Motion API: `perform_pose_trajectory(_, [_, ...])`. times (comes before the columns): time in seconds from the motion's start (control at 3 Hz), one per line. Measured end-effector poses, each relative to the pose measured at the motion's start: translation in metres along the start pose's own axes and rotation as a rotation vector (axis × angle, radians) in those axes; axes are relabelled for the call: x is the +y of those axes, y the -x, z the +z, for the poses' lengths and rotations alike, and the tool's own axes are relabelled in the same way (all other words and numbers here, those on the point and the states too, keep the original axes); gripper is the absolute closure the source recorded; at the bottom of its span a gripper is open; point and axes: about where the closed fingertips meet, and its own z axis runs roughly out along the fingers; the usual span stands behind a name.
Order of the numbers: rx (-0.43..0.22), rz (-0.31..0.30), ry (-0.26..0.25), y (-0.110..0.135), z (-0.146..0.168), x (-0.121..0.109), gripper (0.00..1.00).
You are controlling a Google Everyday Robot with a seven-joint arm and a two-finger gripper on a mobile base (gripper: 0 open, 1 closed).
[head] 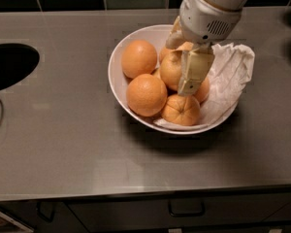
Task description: Pick orange from white bowl
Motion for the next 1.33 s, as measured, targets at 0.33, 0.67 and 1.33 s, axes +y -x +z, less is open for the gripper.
perform_pose_trajectory(0.33, [0.003,0.013,0.000,-0.006,0.002,-0.001,0.26])
perform_pose_trajectory(0.67, [0.004,0.022,0.000,-0.010,0.004,-0.004,0.26])
perform_pose_trajectory(1.33, [0.002,0.038,0.005,-0.019,0.011,-0.012,0.28])
